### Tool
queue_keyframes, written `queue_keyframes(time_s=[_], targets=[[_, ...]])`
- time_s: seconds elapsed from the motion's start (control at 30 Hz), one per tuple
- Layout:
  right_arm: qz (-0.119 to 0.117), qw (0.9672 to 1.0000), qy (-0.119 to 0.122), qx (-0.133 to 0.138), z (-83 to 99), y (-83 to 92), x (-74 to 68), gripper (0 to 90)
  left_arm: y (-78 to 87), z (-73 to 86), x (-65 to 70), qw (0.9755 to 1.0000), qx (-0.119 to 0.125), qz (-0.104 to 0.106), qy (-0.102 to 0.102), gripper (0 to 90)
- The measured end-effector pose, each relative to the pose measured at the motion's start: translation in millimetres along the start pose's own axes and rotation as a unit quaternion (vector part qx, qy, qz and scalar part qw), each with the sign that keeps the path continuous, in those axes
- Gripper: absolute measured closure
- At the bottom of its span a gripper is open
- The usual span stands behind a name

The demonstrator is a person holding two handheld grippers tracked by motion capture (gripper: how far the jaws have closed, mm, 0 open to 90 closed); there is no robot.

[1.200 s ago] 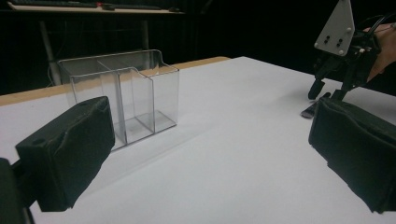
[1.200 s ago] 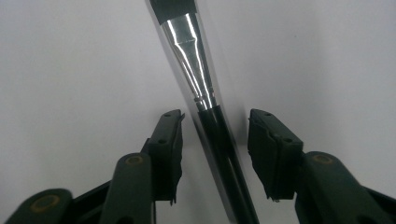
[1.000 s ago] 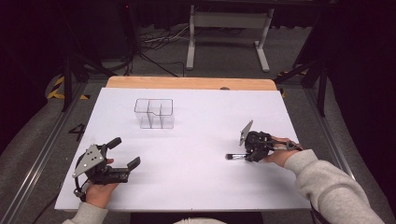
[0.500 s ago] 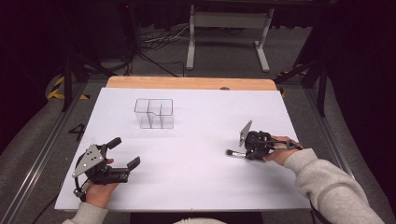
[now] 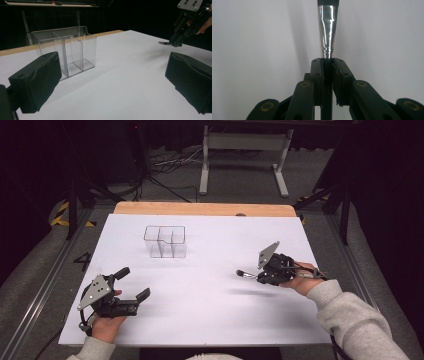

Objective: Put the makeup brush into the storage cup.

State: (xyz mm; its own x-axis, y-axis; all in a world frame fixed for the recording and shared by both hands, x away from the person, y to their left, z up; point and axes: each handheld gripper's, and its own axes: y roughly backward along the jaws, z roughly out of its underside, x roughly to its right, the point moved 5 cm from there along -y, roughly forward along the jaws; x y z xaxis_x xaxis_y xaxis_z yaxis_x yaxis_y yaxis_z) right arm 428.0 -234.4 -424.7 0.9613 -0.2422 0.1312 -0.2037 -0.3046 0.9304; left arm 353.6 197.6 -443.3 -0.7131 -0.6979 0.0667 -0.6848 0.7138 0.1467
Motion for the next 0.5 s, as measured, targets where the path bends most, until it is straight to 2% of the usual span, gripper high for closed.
queue_keyframes(time_s=[0.07,0.1,0.13,0.17,0.27,0.33,0.5], targets=[[0.004,0.9995,-0.001,0.033,-3.3,4.8,-0.8,79.5,-0.3,0.5,-0.1,1.0,-0.001,-0.002,-0.002,1.0],[0.004,0.9995,-0.001,0.033,-3.3,4.8,-0.8,79.5,-0.3,0.5,-0.1,1.0,-0.001,-0.002,-0.002,1.0],[0.01,0.9979,0.001,0.064,-6.4,9.5,-1.0,79.5,-0.7,0.8,0.0,1.0,-0.002,-0.001,-0.003,1.0],[0.011,0.9971,-0.003,0.075,-7.7,11.6,-1.4,79.6,-1.5,0.9,0.5,1.0,-0.001,-0.001,-0.001,1.0],[0.014,0.9942,-0.006,0.106,-12.3,16.3,-2.7,79.5,-1.6,0.5,0.5,1.0,-0.001,-0.001,-0.004,1.1],[0.017,0.9935,-0.006,0.112,-13.3,17.3,-3.2,79.5,-1.5,0.6,0.4,1.0,-0.001,-0.002,-0.003,1.1],[0.027,0.9858,-0.005,0.166,-21.8,24.8,-7.9,79.5,-1.6,2.2,-0.8,1.0,-0.005,-0.001,0.0,1.1]])
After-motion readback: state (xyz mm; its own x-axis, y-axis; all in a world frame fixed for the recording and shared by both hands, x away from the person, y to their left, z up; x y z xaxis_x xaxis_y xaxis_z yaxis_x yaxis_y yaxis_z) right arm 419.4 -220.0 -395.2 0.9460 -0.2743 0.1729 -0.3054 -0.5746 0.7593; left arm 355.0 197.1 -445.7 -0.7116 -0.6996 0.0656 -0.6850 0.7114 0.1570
